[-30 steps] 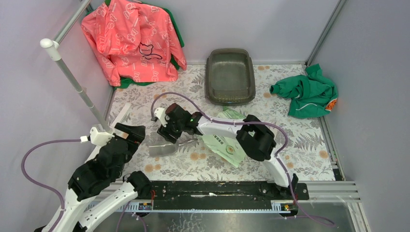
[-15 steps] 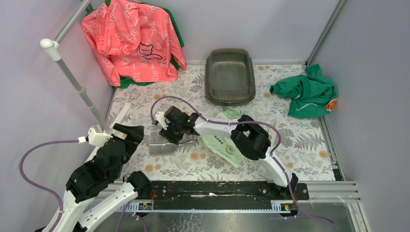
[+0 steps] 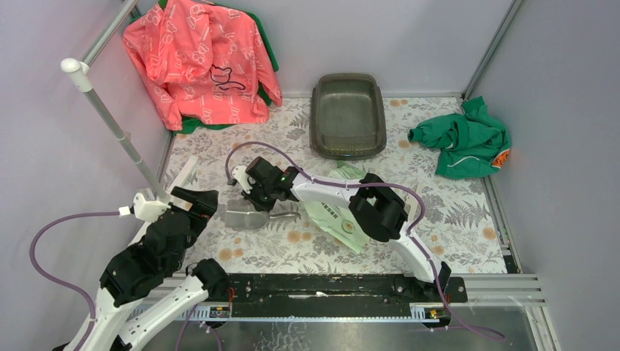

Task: Fill the litter box with clean litter
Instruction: Pick up the spatula from the center of the board.

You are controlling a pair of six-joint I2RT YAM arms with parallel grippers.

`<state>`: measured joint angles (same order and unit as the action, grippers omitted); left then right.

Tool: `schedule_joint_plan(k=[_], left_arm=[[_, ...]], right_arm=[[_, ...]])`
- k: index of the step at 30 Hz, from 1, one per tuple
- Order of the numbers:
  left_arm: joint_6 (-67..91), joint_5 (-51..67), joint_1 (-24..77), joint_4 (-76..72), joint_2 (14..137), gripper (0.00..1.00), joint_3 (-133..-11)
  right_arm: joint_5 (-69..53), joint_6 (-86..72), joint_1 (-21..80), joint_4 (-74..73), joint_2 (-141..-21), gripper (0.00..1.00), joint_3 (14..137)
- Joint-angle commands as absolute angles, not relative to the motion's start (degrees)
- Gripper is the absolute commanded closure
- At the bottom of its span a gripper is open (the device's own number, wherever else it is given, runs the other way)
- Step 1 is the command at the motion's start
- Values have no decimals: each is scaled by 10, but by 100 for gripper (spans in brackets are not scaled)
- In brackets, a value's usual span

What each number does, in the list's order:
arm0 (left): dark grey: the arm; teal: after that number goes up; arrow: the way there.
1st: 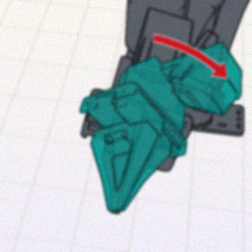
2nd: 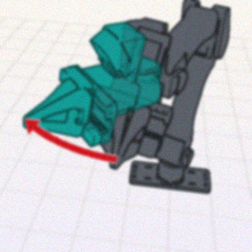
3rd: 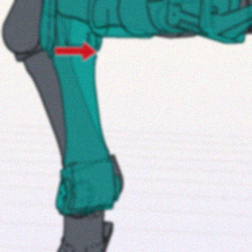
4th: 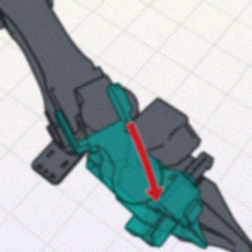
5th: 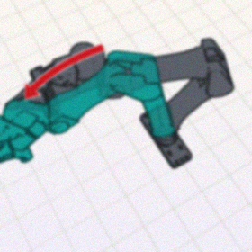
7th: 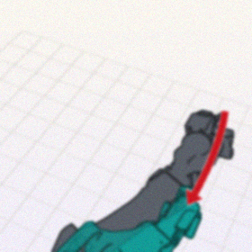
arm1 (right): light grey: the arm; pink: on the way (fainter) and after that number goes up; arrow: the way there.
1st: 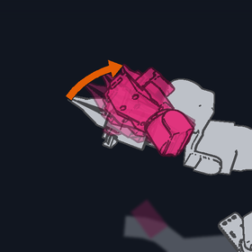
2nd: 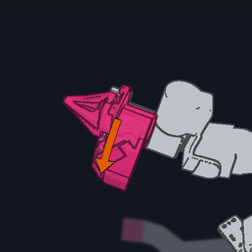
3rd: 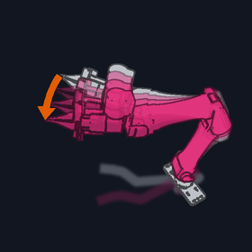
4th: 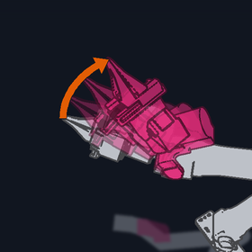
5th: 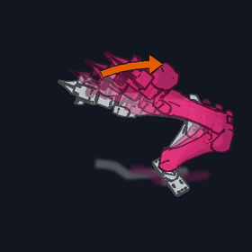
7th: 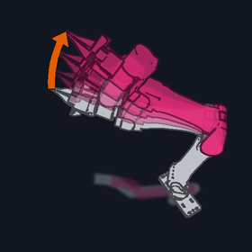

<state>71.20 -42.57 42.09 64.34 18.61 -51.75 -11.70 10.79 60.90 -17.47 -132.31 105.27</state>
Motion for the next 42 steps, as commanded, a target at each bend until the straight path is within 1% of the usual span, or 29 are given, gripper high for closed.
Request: schedule_joint_plan(k=[1, 7, 10, 14, 16, 19, 21, 22, 24, 28, 31, 34, 37, 42], left_arm=[[707, -428, 425, 642, 192, 1, -518], [682, -407, 425, 614, 204, 1, -544], [662, -401, 425, 607, 225, 1, -571], [628, -385, 425, 577, 252, 1, -598], [602, -369, 425, 555, 272, 1, -611], [572, -331, 425, 514, 314, 1, -623], [557, -294, 425, 469, 344, 1, -616], [549, -270, 424, 428, 361, 1, -606], [536, -225, 424, 344, 381, 1, -576], [517, -118, 424, 140, 415, 1, -492], [539, -32, 424, -22, 453, 1, -422], [565, 29, 424, -179, 499, 1, -370], [565, 71, 424, -290, 539, 1, -345], [575, 129, 424, -404, 591, 1, -331]], right_arm=[[-109, 58, 606, -183, -1303, 100, 1097], [-42, -56, 599, -209, -1257, 100, 1173], [7, -122, 589, -195, -1214, 100, 1175], [170, -220, 577, -212, -1161, 100, 1171], [286, -297, 576, -268, -1139, 100, 1182], [417, -401, 567, -346, -1091, 100, 1170], [499, -477, 565, -394, -1045, 100, 1134], [532, -511, 564, -409, -1004, 100, 1109], [575, -597, 557, -434, -935, 100, 1037], [567, -731, 529, -480, -805, 100, 915], [545, -837, 510, -550, -748, 100, 862], [514, -930, 506, -591, -700, 100, 817], [477, -969, 503, -564, -656, 100, 743], [409, -978, 478, -505, -622, 100, 676]])
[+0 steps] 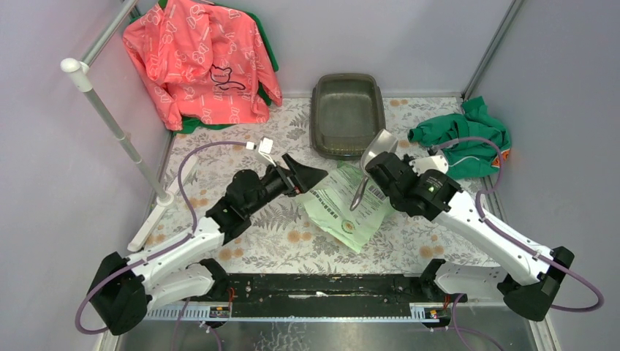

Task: Fill the litter box with clean litter
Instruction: Pick up the spatula from the center of the board.

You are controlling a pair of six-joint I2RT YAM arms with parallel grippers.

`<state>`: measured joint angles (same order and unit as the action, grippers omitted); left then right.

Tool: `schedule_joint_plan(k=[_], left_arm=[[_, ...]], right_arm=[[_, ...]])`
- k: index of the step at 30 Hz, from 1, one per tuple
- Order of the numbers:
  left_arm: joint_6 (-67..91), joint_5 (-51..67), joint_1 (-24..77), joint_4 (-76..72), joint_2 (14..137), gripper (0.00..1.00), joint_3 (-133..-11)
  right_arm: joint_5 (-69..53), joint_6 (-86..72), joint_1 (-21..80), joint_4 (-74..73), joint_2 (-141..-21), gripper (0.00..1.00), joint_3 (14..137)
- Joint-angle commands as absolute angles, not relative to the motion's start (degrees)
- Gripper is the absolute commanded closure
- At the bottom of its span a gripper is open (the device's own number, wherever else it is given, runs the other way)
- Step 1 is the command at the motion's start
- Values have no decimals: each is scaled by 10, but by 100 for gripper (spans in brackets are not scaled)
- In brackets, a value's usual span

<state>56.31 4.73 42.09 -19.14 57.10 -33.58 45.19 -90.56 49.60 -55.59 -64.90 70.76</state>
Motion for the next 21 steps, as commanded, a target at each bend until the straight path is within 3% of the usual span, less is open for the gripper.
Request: schedule_joint_plan(k=[1, 10, 21], left_arm=[[579, 136, 424, -412, 598, 1, -332], [584, 228, 434, -391, 670, 1, -363], [569, 238, 459, -367, 705, 1, -386]], right_arm=[[396, -980, 474, -491, -618, 100, 666], [356, -933, 452, -432, -634, 100, 674], [316, -881, 446, -386, -674, 100, 689]])
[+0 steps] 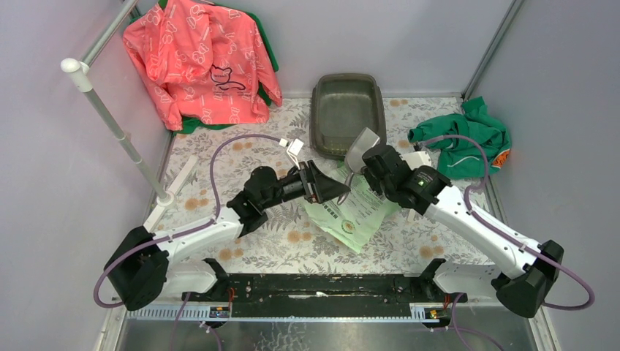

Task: Fill the litter box with clean litter
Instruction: Pick up the spatula from the center of the board.

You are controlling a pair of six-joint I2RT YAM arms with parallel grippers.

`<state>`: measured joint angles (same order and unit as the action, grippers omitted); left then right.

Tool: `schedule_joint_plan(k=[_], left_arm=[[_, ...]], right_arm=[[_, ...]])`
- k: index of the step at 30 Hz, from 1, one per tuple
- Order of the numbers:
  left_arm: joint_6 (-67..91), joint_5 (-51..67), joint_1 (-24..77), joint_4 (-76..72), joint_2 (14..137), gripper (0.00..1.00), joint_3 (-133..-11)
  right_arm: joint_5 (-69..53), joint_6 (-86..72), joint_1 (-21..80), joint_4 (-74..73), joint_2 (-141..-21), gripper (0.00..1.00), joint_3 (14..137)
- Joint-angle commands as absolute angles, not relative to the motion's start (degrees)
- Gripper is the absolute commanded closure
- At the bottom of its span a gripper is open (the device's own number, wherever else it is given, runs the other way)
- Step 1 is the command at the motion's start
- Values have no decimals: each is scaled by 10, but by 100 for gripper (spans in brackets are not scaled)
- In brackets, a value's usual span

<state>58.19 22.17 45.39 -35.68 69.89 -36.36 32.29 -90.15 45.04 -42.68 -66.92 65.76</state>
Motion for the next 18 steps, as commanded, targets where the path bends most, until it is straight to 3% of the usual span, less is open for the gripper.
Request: schedule_joint_plan(k=[1, 7, 11, 16, 18], left_arm=[[564, 238, 459, -361, 706, 1, -388], [538, 243, 459, -315, 730, 2, -410], [539, 245, 460, -317, 749, 10, -412], [540, 245, 460, -324, 763, 11, -414], [540, 244, 460, -324, 766, 17, -417]], right_arm=[[312, -869, 445, -378, -677, 100, 690], [280, -814, 445, -374, -706, 100, 712], [262, -801, 445, -354, -708, 100, 707], [243, -776, 445, -347, -713, 100, 709], [242, -769, 445, -345, -711, 100, 705]])
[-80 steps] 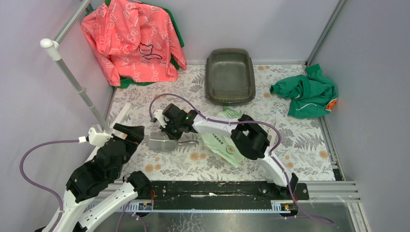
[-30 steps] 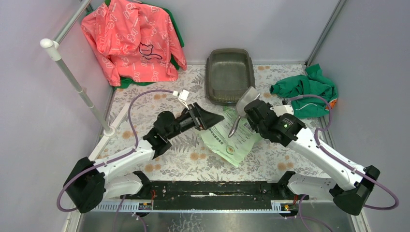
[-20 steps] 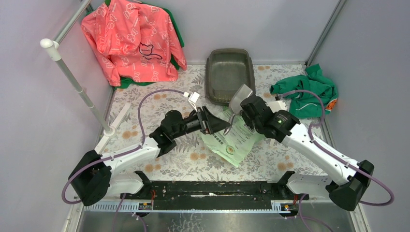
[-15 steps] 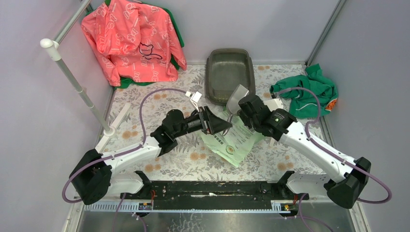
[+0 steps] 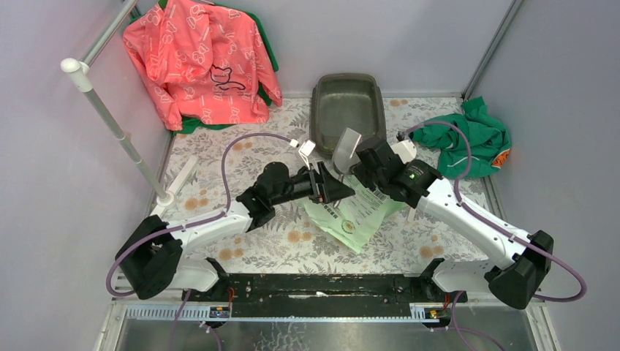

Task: Fill the litter box with clean litter
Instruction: Pick up the spatula from the center of the board.

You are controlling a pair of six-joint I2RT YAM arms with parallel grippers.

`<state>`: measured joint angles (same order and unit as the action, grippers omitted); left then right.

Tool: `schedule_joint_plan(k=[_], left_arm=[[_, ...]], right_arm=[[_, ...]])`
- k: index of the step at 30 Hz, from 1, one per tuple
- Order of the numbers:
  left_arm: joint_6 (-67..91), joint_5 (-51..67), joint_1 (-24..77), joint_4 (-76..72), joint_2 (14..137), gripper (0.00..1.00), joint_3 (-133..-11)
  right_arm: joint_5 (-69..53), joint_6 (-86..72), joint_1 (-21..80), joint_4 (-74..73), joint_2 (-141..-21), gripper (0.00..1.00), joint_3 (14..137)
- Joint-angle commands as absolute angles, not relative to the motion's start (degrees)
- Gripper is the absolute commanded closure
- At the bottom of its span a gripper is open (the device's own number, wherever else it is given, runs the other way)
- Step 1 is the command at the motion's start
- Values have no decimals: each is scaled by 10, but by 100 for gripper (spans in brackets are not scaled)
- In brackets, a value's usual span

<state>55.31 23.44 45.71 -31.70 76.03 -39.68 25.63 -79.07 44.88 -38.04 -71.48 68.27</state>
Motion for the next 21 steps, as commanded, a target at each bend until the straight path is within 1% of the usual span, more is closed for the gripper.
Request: schedule_joint_plan(k=[1, 3, 4, 7, 9, 11, 12, 17, 18, 20, 21], left_arm=[[541, 242, 460, -325, 767, 20, -418], [546, 241, 459, -331, 770, 32, -417], [548, 242, 459, -335, 772, 41, -417], [559, 252, 458, -349, 781, 63, -418], [567, 263, 458, -360, 789, 79, -419], [575, 270, 458, -366, 796, 98, -421], [578, 272, 458, -368, 799, 100, -421], [584, 279, 453, -357, 787, 100, -418], [584, 281, 450, -344, 778, 100, -419], [581, 286, 444, -310, 755, 100, -423], [577, 288, 442, -284, 741, 100, -429]], right_arm=[[242, -768, 445, -344, -709, 100, 703], [241, -765, 445, -340, -706, 100, 696], [238, -764, 445, -338, -704, 100, 693], [233, -763, 445, -334, -701, 100, 683], [234, -764, 445, -335, -701, 100, 677], [231, -763, 445, -333, -699, 100, 669], [228, -760, 445, -331, -698, 100, 666], [235, -710, 445, -331, -691, 100, 667], [243, -694, 445, -340, -689, 91, 671], [255, -640, 445, -349, -681, 61, 677], [260, -610, 445, -349, -674, 52, 675]])
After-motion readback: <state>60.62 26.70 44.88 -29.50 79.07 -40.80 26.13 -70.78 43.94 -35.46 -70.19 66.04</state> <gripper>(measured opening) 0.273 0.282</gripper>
